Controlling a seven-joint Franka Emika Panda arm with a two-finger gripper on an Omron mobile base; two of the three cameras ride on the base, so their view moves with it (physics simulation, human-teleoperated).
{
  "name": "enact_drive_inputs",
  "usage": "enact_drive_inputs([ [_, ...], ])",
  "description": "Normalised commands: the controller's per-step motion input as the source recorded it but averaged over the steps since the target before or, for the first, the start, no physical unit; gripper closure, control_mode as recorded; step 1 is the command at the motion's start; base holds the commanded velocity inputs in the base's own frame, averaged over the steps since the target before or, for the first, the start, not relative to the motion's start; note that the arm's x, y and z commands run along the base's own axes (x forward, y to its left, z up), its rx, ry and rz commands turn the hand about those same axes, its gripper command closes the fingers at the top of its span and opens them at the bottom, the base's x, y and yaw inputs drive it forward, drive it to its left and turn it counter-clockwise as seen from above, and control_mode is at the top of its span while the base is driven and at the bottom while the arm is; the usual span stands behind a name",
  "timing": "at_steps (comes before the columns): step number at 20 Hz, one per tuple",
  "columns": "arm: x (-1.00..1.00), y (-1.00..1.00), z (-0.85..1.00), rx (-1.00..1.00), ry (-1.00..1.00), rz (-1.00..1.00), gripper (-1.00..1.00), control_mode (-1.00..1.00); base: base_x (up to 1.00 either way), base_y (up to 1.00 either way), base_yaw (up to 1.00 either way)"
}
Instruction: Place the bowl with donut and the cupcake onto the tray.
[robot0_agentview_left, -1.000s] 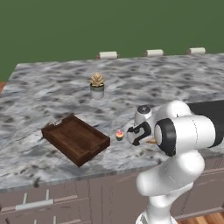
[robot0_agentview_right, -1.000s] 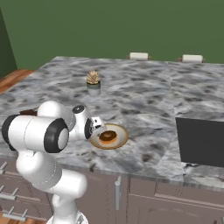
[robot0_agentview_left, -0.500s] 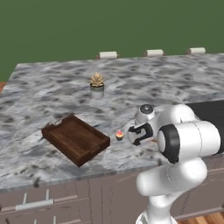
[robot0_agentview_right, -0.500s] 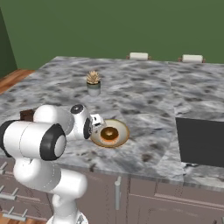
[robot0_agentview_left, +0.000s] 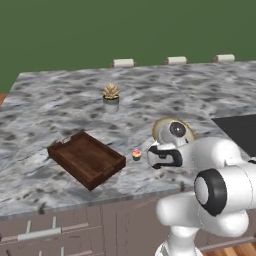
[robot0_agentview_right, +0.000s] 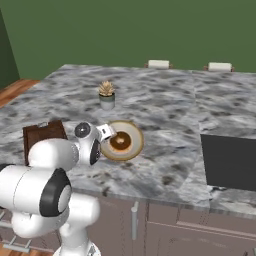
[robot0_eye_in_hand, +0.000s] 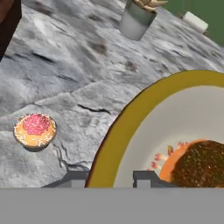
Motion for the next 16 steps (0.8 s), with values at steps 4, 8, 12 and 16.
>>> enact_drive_inputs([
  [4, -0.10, 0.22, 0.58, -0.04, -0.14, 0.29, 1.00, -1.00, 0.00, 0.00, 0.00],
  [8, -0.05, 0.31, 0.55, -0.07, -0.07, 0.32, 1.00, -1.00, 0.00, 0.00, 0.00],
  [12, -0.06, 0.38, 0.59, -0.14, -0.03, 0.31, 1.00, -1.00, 0.00, 0.00, 0.00],
  [16, -0.11, 0.48, 0.45, -0.23, 0.00, 0.23, 1.00, -1.00, 0.00, 0.00, 0.00],
])
